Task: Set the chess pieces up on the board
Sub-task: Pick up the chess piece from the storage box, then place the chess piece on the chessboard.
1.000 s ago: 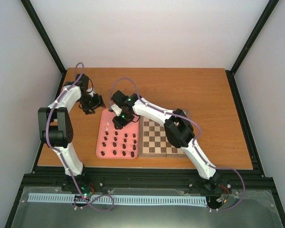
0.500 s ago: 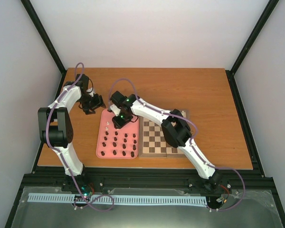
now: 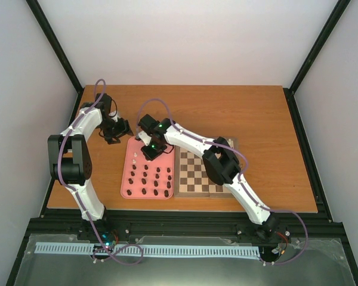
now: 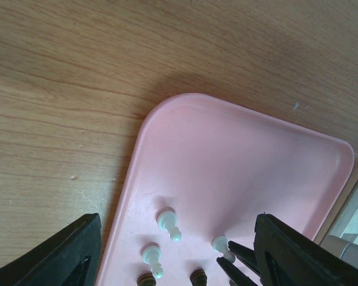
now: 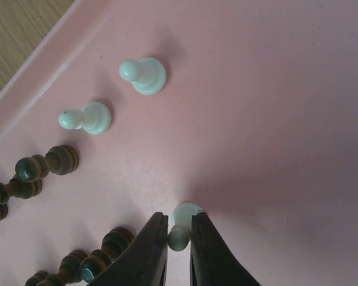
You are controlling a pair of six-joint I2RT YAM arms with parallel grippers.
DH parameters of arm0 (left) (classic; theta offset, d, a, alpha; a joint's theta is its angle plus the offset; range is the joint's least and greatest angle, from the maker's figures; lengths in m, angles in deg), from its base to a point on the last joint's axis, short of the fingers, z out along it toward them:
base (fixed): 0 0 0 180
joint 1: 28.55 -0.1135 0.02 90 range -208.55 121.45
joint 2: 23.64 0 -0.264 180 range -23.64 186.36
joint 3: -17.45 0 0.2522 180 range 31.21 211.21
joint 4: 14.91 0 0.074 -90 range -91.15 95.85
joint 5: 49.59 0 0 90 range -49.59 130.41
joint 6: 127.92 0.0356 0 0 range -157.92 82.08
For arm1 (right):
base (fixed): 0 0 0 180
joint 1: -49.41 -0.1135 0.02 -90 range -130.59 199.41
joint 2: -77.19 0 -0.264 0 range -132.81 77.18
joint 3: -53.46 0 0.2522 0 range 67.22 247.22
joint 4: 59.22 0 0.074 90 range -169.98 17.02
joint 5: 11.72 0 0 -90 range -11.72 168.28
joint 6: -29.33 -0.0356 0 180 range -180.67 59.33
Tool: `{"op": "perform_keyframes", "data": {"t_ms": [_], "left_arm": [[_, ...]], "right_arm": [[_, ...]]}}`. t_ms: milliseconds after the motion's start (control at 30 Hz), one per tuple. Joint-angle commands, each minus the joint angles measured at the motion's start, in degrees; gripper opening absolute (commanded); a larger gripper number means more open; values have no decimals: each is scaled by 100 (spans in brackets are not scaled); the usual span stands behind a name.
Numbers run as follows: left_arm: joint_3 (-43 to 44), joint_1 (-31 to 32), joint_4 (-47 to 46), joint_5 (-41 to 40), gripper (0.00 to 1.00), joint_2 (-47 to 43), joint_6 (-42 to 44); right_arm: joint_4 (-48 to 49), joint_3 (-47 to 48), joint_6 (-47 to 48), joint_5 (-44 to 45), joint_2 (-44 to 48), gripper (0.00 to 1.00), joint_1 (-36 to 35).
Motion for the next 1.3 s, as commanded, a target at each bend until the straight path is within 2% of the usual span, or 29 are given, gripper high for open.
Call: {"op": "perform_keyframes", "data": {"t_ms": [0, 67, 233, 433, 667, 900, 1067, 1267], "left_arm": [[14, 27, -73, 66, 79, -108, 33], [7, 29, -69, 61, 79, -108, 34], [40, 29, -59, 47, 79, -99, 41], [45, 29, -47, 2, 79, -115, 51], [122, 29, -23, 8, 79, -69, 54], [166, 27, -3, -7, 79, -22, 51], [125, 27, -27, -3, 79, -4, 44], [124, 29, -31, 15, 79, 6, 46]], "right_arm": [[-4, 162, 21, -62, -113, 6, -2], [-14, 162, 27, -40, -94, 3, 5], [-20, 125, 17, 200, 152, 3, 57], [344, -661, -451, 518, 1290, 3, 489], [516, -3165, -736, 1091, 3240, 3, 1051], [772, -5671, -1224, 1034, 4985, 3, 1581], [910, -6743, -1372, 948, 5696, 3, 1824], [1069, -7270, -1449, 999, 5872, 3, 2084]]}}
